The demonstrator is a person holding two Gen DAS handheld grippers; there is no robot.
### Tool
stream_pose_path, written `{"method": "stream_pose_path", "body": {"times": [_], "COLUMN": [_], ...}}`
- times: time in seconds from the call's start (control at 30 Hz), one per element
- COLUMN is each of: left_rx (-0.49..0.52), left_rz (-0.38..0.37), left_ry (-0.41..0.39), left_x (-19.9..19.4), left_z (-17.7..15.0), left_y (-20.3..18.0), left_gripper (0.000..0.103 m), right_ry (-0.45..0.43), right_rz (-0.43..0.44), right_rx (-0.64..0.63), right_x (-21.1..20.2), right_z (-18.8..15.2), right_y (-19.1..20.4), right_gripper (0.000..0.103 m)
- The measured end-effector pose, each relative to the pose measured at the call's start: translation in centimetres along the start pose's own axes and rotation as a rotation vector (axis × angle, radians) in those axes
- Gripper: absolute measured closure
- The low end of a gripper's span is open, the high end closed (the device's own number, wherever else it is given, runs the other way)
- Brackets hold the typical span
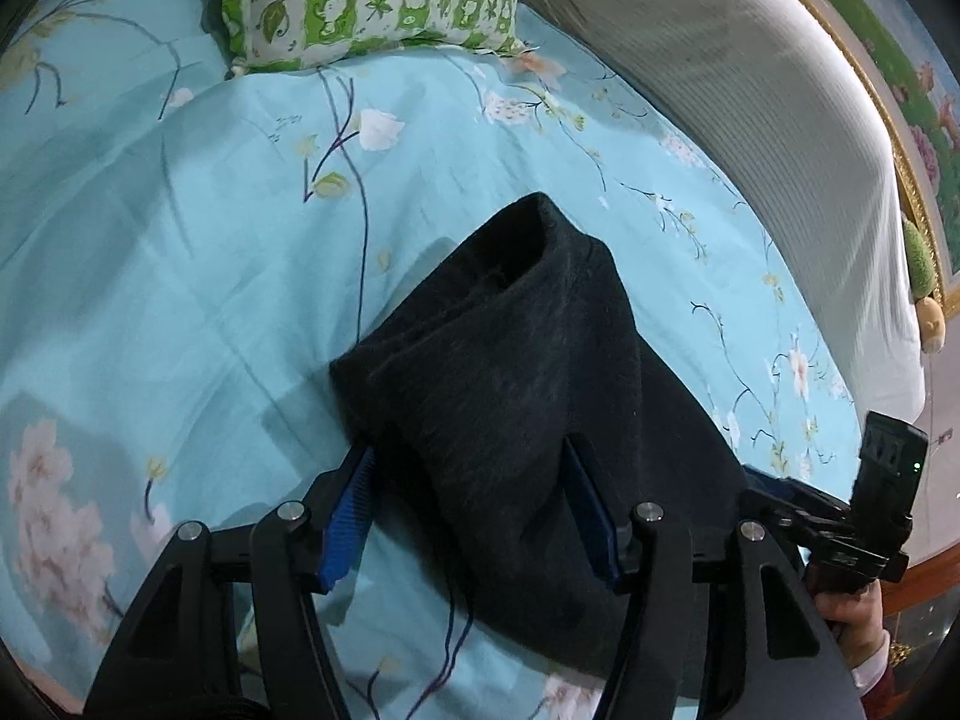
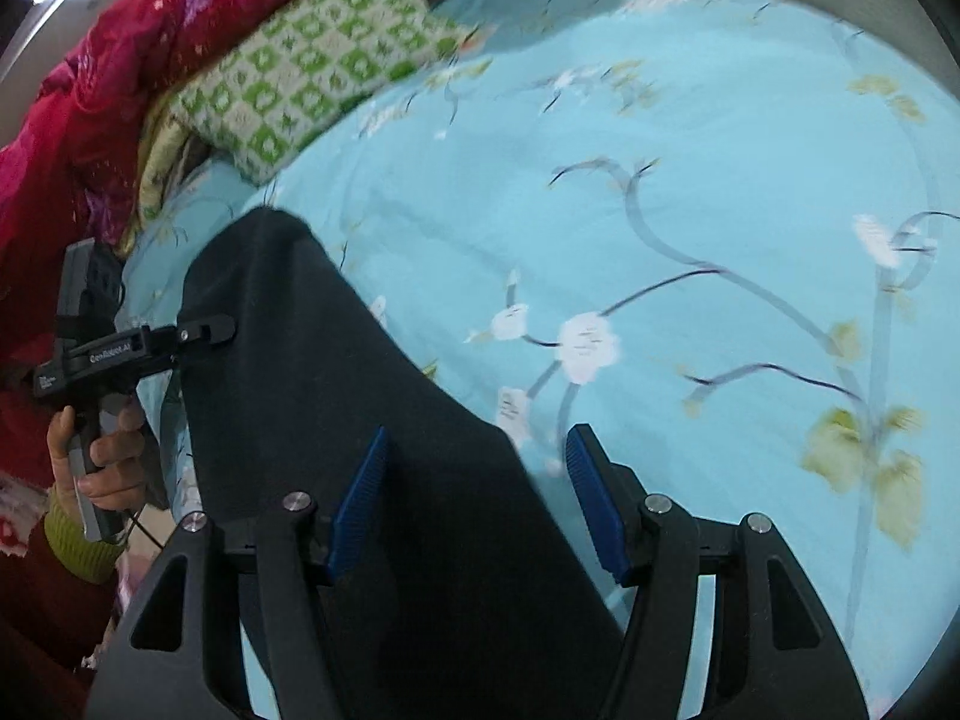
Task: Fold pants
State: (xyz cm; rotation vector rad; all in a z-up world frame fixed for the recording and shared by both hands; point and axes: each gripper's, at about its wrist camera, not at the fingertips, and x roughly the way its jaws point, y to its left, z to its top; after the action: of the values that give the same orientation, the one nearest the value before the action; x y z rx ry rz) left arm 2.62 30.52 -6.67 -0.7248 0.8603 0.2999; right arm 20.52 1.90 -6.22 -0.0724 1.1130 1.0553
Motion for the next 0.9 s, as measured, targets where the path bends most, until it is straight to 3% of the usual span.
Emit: {"method": "stream_pose_path", "body": {"times": [0.03, 0.1, 0.13, 0.2, 0.3, 0.43, 0.57, 0.83, 0.9], "left_rx": [0.007, 0.016, 0.021, 0.036, 0.061, 0.064, 0.096, 0.277, 0.299], "left_rz": [0.004, 0.013, 0.018, 0.012, -0.033, -0.142, -0.172, 0.073, 0.116], "left_ry": [-0.007, -0.017, -0.025, -0.036, -0.060, -0.126, -0.176, -0.185, -0.180], "left_x": [0.2, 0.4, 0.5, 0.5, -1.1, -6.4, -8.8, -2.0, -0.4], "left_z": [0.1, 0.3, 0.4, 0.6, 0.2, -0.6, -0.3, 0.9, 1.2], "left_y": [0.0, 0.0, 0.0, -0.2, -0.9, -2.0, -2.2, -3.4, -2.8], "left_gripper": [0.043, 0.050, 0.054, 0.070, 0.083, 0.084, 0.084, 0.082, 0.077], "right_ry": [0.023, 0.028, 0.021, -0.011, -0.074, -0.134, -0.167, -0.144, -0.129], "right_rz": [0.014, 0.016, 0.023, 0.037, 0.123, 0.196, 0.143, -0.045, -0.081], "right_rx": [-0.008, -0.014, -0.013, -0.006, 0.022, 0.009, -0.013, -0.038, -0.057], "right_x": [0.9, 1.4, 1.1, -0.1, -2.7, -5.5, -5.6, 0.2, 1.4], "right_z": [0.1, 0.2, 0.2, 0.0, -0.1, 0.3, 1.0, 2.3, 2.2], "right_y": [0.2, 0.5, 0.6, 0.6, 0.6, 1.5, 1.5, 0.2, -0.3], "right_gripper": [0.062, 0.071, 0.080, 0.088, 0.091, 0.093, 0.094, 0.097, 0.097]}}
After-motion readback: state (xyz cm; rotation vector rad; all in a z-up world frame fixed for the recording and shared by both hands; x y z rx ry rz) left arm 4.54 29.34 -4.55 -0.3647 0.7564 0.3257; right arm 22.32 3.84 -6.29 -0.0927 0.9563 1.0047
